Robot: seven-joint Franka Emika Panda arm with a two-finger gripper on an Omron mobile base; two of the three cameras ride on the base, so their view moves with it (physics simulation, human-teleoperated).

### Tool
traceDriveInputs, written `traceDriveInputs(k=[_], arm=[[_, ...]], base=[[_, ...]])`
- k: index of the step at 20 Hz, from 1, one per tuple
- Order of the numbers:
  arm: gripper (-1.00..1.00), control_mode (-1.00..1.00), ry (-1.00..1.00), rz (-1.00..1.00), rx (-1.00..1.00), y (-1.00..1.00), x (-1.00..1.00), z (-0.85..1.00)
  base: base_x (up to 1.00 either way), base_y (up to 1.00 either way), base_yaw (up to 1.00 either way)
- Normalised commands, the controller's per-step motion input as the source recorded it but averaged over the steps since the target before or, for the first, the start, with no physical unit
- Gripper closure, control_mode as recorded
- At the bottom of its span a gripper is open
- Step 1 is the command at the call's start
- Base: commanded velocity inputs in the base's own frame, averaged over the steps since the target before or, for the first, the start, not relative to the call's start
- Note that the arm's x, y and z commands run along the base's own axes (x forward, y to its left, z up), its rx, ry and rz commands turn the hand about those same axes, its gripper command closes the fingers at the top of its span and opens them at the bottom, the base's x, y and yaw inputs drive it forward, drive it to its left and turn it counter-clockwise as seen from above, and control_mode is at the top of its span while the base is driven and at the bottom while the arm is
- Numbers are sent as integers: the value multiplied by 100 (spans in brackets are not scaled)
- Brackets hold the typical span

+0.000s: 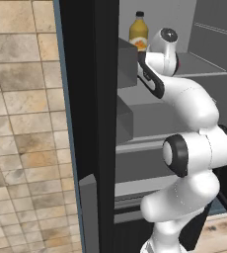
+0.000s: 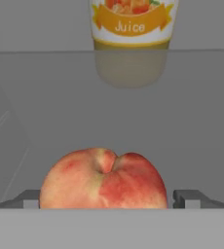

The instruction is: Pick the two peachs from the fridge and place them on the plate next to the blender to make a fruit smoothie.

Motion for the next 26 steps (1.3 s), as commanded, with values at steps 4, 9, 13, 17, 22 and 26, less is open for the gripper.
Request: traceDriveInputs(k=[4,9,13,17,22,26], arm=[[100,-100,0,0,0,0,-2,-56],[100,-100,-6,0,0,-5,0,-20],[100,-100,-5,0,0,0,-16,-1],[100,-100,-23,0,0,0,-83,0],[100,-100,-49,3,0,0,-100,1],[100,-100,-52,3,0,0,-100,18]], base=[[0,0,0],[0,0,0],[0,0,0],[0,0,0],[0,0,0],[0,0,0]])
